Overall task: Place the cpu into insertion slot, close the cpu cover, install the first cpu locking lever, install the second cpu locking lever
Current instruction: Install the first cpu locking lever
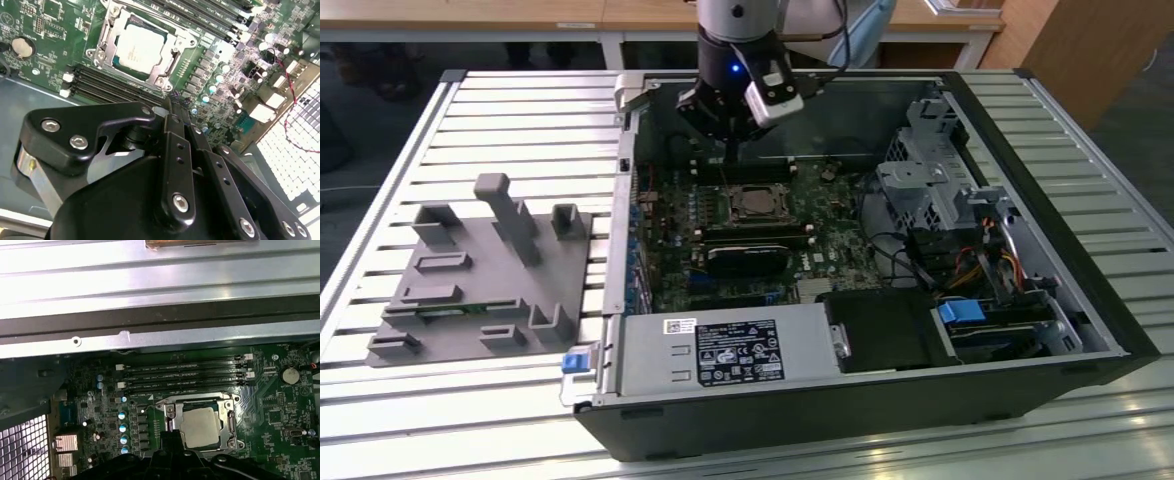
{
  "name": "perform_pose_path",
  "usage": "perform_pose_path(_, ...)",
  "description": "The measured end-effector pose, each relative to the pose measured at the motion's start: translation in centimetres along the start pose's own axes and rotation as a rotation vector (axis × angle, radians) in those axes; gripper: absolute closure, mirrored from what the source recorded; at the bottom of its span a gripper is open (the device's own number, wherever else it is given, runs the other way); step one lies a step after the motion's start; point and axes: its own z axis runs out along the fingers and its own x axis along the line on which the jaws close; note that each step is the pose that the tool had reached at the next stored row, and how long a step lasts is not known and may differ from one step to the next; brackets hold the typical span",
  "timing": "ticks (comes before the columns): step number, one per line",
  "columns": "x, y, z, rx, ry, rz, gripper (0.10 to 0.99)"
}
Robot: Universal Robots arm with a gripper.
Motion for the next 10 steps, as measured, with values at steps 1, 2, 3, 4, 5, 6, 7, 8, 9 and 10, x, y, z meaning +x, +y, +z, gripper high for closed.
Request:
perform_pose_path(1, 0.03, 0.00, 0.02, 0.000, 0.0000, -0.006, 0.980)
perform_pose_path(2, 0.12, -0.01, 0.05, 0.000, -0.0005, -0.009, 0.980)
perform_pose_path(3, 0.29, -0.02, 0.07, 0.000, -0.0013, -0.010, 0.980)
perform_pose_path(4, 0.49, -0.04, 0.10, 0.000, -0.0023, -0.011, 0.980)
perform_pose_path(5, 0.69, -0.03, 0.13, -0.001, -0.0032, -0.011, 0.980)
perform_pose_path(6, 0.88, -0.03, 0.15, -0.001, -0.0038, -0.012, 0.980)
perform_pose_path(7, 1.04, -0.02, 0.18, -0.001, -0.0040, -0.012, 0.980)
perform_pose_path(8, 1.19, -0.01, 0.22, -0.001, -0.0041, -0.012, 0.980)
perform_pose_path(9, 1.33, -0.01, 0.26, 0.000, -0.0040, -0.013, 0.980)
perform_pose_path(10, 1.48, -0.01, 0.31, -0.001, -0.0040, -0.013, 0.980)
